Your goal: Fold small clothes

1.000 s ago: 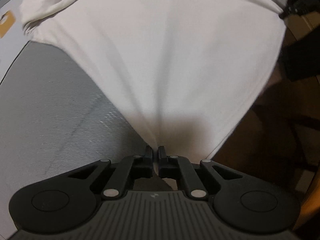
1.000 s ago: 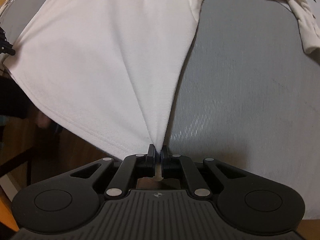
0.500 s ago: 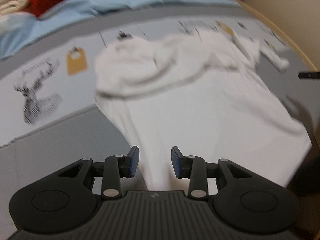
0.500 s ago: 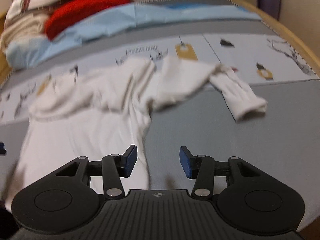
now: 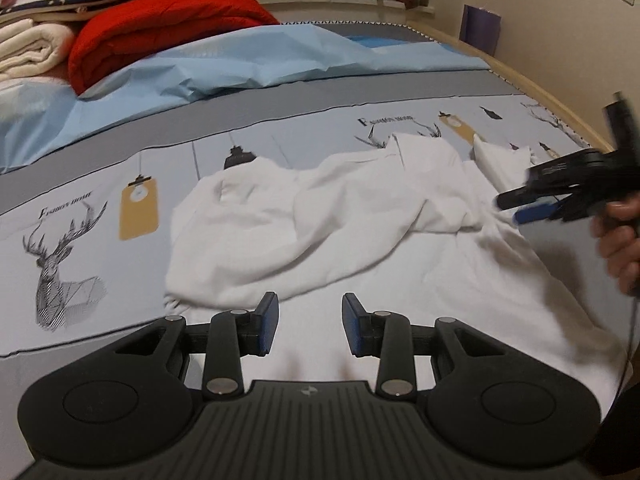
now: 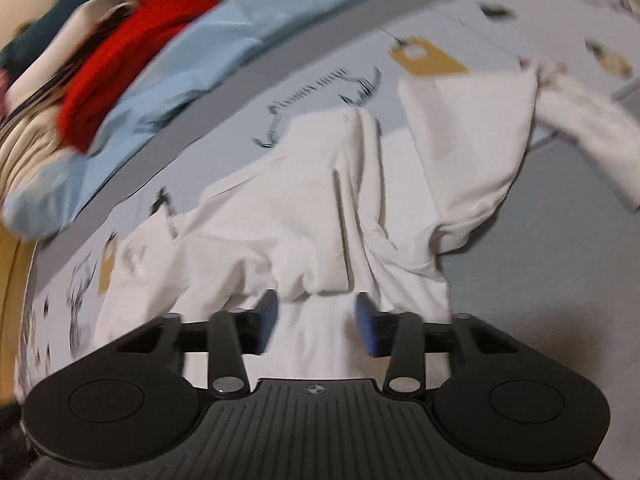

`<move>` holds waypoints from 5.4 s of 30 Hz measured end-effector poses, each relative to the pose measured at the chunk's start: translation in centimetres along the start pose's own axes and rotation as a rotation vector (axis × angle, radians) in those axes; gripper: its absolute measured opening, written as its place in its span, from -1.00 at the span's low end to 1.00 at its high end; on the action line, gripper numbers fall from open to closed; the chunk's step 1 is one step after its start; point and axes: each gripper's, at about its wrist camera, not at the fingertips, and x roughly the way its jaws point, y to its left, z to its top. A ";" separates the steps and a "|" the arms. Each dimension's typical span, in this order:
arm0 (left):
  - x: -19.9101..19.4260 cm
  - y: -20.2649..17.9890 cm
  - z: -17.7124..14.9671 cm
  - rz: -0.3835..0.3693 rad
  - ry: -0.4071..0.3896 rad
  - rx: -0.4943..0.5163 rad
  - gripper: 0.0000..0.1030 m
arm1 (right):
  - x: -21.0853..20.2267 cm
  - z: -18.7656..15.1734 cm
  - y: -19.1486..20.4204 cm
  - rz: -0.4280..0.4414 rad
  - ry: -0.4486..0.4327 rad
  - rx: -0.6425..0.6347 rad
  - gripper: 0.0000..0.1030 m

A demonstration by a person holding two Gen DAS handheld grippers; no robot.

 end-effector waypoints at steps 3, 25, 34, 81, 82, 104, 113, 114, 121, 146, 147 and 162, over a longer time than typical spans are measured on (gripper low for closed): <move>0.9 -0.1 0.8 -0.012 -0.013 -0.009 -0.25 | 3.6 0.2 -1.1 -0.013 0.058 0.142 0.01; 8.0 -6.8 6.3 -0.218 -0.234 0.125 -0.13 | -0.6 0.9 7.8 0.481 -0.005 0.013 -0.94; 6.9 -0.6 8.2 -0.141 -0.204 0.093 -0.89 | -1.3 3.3 12.3 0.519 -0.016 -0.119 -0.63; 14.7 13.5 0.1 0.113 0.359 -0.143 0.28 | -4.6 10.9 -15.7 -0.301 -0.336 0.427 -0.28; 14.6 13.4 0.0 0.115 0.360 -0.133 0.28 | -4.9 10.8 -16.8 -0.306 -0.341 0.454 -0.28; 15.6 13.1 0.0 0.134 0.344 -0.047 0.33 | 3.9 14.6 -25.8 0.091 -0.315 0.830 -0.26; 15.6 13.2 0.1 0.133 0.345 -0.041 0.34 | -2.8 17.5 -20.8 0.085 -0.585 0.457 -0.97; 15.6 13.2 0.1 0.132 0.346 -0.043 0.35 | -5.0 17.4 -19.7 0.087 -0.667 0.392 -1.00; 15.7 13.0 0.3 0.148 0.350 -0.027 0.38 | -10.0 14.3 -20.5 -0.185 -0.769 0.389 -1.00; 16.0 13.1 0.3 0.157 0.349 -0.020 0.51 | -3.8 15.4 -28.9 -0.309 -0.623 0.403 -0.92; 16.0 13.1 0.3 0.157 0.349 -0.019 0.51 | -4.8 15.9 -27.2 -0.318 -0.670 0.350 -0.92; 16.0 13.1 0.3 0.160 0.349 -0.016 0.53 | -5.8 14.2 -30.5 -0.253 -0.597 0.593 0.01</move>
